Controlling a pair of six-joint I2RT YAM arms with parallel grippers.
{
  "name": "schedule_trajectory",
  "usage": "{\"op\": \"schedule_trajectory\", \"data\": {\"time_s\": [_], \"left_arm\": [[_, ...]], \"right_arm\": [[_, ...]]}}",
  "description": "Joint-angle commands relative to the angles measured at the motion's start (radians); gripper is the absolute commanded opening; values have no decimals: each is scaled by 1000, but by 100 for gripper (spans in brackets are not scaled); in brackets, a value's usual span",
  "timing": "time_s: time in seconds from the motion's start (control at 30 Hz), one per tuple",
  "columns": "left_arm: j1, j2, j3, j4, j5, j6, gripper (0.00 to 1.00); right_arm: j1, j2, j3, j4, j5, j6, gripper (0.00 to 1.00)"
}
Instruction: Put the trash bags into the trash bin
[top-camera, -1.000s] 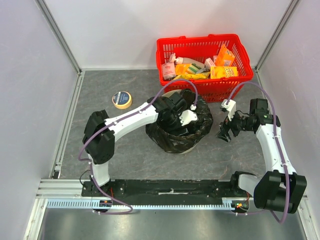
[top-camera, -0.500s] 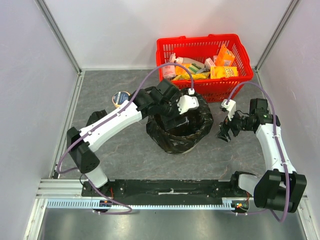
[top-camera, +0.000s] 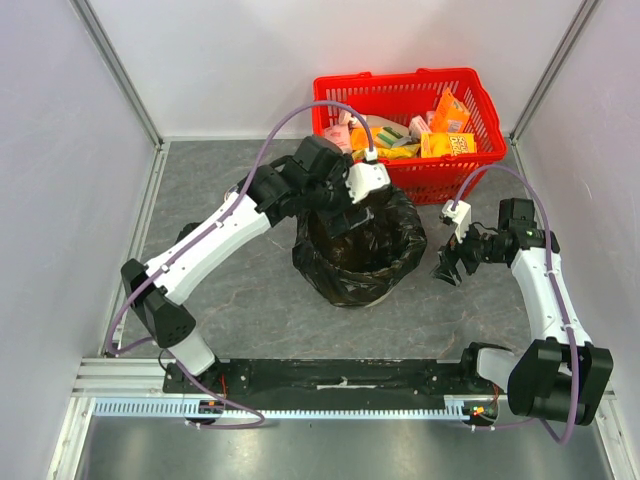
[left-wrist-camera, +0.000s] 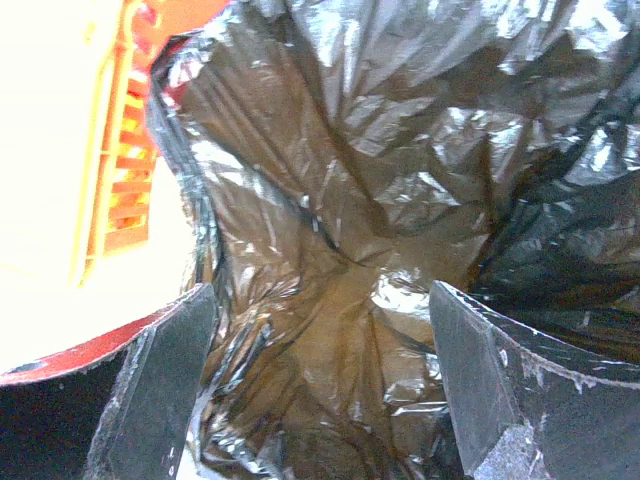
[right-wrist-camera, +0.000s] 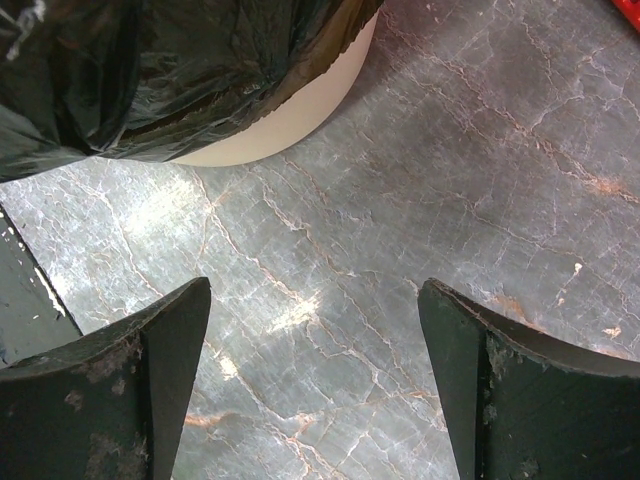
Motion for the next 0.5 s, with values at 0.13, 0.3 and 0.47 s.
{"op": "schedule_trajectory", "data": {"time_s": [0.13,0.3,0.47], "left_arm": [[74,38,64,103,2,20,93],[113,60,79,154,-15,17,93],[128,83,102,157,14,13,81]], "right_arm": [[-9,8,-7,7,7,-8,92],[-11,8,-8,7,5,-11,92],[-12,10,-8,5,7,-14,93]]}}
